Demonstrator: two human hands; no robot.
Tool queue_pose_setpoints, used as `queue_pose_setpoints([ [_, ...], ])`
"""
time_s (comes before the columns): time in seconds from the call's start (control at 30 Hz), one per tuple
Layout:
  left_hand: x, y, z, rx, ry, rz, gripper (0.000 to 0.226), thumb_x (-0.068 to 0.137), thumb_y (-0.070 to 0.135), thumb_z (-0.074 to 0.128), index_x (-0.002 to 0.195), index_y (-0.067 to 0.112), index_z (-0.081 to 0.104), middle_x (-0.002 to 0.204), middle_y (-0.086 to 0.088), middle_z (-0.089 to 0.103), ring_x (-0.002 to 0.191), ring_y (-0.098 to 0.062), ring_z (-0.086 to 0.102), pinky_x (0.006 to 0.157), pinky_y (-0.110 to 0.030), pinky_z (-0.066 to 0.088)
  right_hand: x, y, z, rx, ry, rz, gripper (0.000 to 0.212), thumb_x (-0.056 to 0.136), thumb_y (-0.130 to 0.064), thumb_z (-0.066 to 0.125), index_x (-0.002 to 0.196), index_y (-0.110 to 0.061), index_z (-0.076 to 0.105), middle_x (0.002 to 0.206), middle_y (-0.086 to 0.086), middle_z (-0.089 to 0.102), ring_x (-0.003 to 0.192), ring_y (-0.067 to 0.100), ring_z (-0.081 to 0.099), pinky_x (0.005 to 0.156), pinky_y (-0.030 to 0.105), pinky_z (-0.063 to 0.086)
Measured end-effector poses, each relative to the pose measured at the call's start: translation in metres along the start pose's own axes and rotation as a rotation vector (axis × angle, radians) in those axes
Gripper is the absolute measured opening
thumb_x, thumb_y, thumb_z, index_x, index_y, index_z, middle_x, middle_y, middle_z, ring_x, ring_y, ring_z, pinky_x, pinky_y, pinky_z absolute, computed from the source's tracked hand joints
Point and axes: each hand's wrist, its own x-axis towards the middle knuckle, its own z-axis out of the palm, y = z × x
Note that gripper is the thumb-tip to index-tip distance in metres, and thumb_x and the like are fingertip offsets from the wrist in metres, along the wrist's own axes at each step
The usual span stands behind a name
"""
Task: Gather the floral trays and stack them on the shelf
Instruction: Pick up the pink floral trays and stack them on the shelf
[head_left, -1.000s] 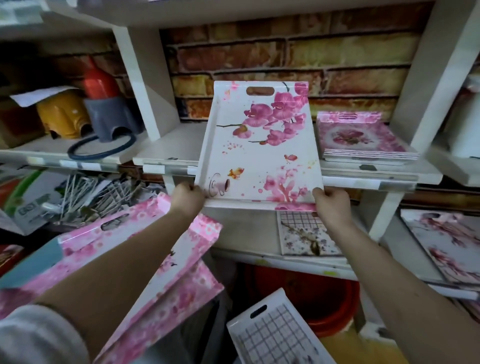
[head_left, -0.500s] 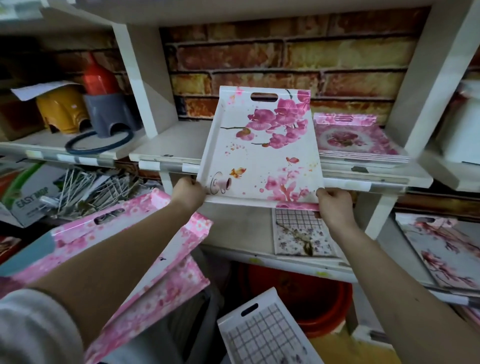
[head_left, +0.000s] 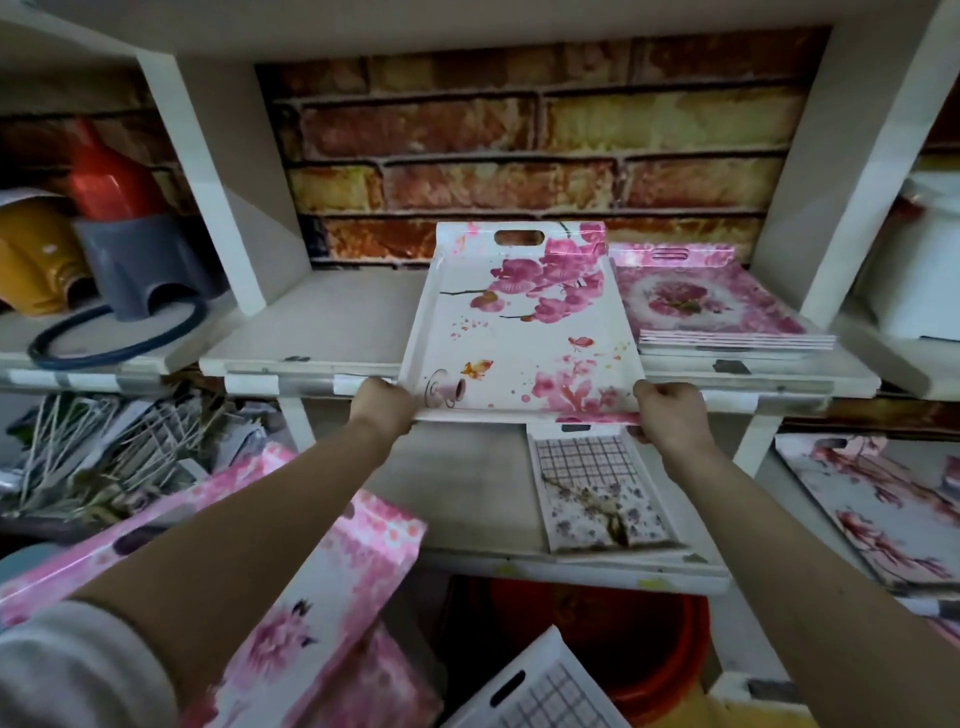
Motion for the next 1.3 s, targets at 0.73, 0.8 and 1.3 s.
queue_pose_setpoints([
  [0.73, 0.088, 0.040, 0.006, 0.148, -0.146, -0.014, 0.018, 0.087, 0.005, 0.041, 0.071, -0.001, 0.047, 0.064, -0.017, 0.052, 0.029, -0.017, 0.046, 0.035, -0.015, 0.036, 0.063, -0.030, 0.033, -0.064, 0.046, 0.107, 0.021, 0.088, -0.023, 0.051, 0.077, -0.005, 0.050, 0.053, 0.011, 0.055, 0.044, 0.024, 0.055, 0.045, 0.027, 0.046],
  [0.8, 0.090, 0.045, 0.006, 0.189, -0.129, 0.027, 0.018, 0.088, 0.011, 0.045, 0.074, 0.000, 0.046, 0.062, -0.014, 0.049, 0.036, -0.019, 0.048, 0.035, -0.017, 0.040, 0.066, -0.034, 0.032, -0.079, 0.026, 0.107, 0.021, 0.088, -0.025, 0.050, 0.088, -0.004, 0.050, 0.051, 0.012, 0.058, 0.043, 0.023, 0.057, 0.044, 0.027, 0.045],
  [1.3, 0.074, 0.046, 0.004, 0.810, -0.044, 0.530, 0.083, 0.066, 0.085, 0.036, 0.107, 0.014, 0.043, 0.104, -0.017, 0.059, 0.098, -0.037, 0.057, 0.082, -0.042, 0.048, 0.047, -0.041, 0.023, -0.722, -0.156, -0.734, 0.040, 0.081, -0.054, 0.057, 0.089, -0.016, 0.067, 0.090, -0.008, 0.049, 0.082, 0.007, 0.050, 0.074, 0.021, 0.038],
])
